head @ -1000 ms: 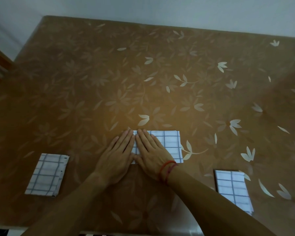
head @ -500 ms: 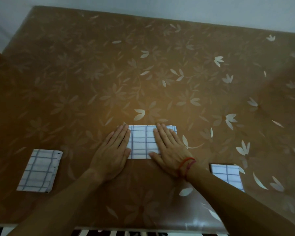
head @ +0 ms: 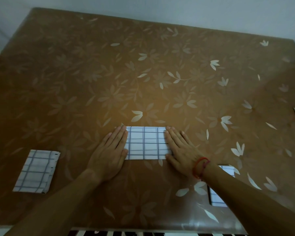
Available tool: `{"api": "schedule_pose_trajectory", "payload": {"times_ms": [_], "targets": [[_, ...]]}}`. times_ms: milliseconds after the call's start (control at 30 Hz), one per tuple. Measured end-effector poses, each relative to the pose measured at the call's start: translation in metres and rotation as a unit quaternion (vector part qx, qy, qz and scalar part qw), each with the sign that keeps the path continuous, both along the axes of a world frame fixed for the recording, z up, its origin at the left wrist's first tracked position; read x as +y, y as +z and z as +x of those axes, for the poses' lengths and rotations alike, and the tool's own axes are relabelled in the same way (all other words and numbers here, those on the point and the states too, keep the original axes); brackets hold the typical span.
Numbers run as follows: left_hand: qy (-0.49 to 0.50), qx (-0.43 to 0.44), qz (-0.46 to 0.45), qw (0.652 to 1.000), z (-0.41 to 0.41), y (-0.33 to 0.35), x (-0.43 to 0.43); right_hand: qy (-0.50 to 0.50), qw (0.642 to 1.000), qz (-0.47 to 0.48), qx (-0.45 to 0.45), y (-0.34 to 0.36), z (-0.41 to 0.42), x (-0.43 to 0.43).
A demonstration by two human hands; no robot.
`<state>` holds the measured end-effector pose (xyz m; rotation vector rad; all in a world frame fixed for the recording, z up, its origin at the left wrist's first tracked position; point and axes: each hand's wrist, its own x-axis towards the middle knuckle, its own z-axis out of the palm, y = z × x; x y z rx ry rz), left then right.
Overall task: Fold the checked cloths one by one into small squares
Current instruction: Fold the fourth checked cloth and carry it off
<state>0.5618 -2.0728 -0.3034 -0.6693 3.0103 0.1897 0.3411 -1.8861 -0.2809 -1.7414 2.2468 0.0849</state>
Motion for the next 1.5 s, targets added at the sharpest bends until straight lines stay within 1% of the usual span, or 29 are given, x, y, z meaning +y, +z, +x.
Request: {"api": "schedule_pose_trajectory", "payload": {"times_ms": [333,400,533,633,767,900,967,1033,1100,1133,1200,1267,1333,1400,1467,1500], "targets": [[0.005,-0.006,0.011,1.000,-0.001,0.005,0.001,-0.046,0.998,-0.042,-0.013,0.022,0.000,-0.029],[0.003,-0.011,0.013,1.000,-0.002,0.007,0.001,-0.060,0.998,-0.030,-0.005,0.025,-0.002,-0.039],[0.005,-0.019,0.015,1.000,-0.003,0.010,0.001,-0.076,0.997,0.027,0.012,0.030,-0.007,-0.056],[0.010,-0.023,0.013,1.000,-0.004,0.014,0.001,-0.105,0.992,0.073,-0.009,0.034,-0.008,-0.067],[0.010,-0.027,0.024,0.999,-0.006,0.016,0.002,-0.123,0.986,0.109,-0.041,0.039,-0.009,-0.078],[0.009,-0.008,0.052,0.999,-0.007,0.019,0.001,-0.130,0.984,0.107,-0.058,0.049,-0.008,-0.079],[0.011,0.005,0.064,0.998,-0.008,0.021,0.001,-0.131,0.985,0.084,-0.080,0.053,-0.008,-0.077],[0.016,0.007,0.073,0.997,-0.009,0.022,0.001,-0.172,0.970,0.071,-0.156,0.056,-0.007,-0.077],[0.021,0.003,0.081,0.996,-0.009,0.022,0.000,-0.243,0.946,0.057,-0.205,0.050,-0.008,-0.081],[0.025,0.003,0.088,0.996,-0.010,0.023,0.001,-0.268,0.938,0.047,-0.213,0.048,-0.008,-0.082],[0.040,0.017,0.114,0.992,-0.012,0.025,0.000,-0.284,0.933,0.033,-0.220,0.049,-0.008,-0.081],[0.064,0.048,0.149,0.986,-0.014,0.029,0.002,-0.295,0.928,0.015,-0.228,0.050,-0.009,-0.077],[0.078,0.083,0.172,0.978,-0.015,0.031,0.004,-0.333,0.911,-0.023,-0.242,0.046,-0.009,-0.068],[0.075,0.116,0.171,0.976,-0.015,0.032,0.009,-0.400,0.871,-0.052,-0.280,0.036,-0.010,-0.057],[0.064,0.136,0.167,0.974,-0.014,0.032,0.018,-0.473,0.806,-0.054,-0.351,0.029,-0.005,-0.046],[0.059,0.141,0.169,0.974,-0.015,0.032,0.023,-0.492,0.781,-0.080,-0.377,0.028,-0.002,-0.043]]}}
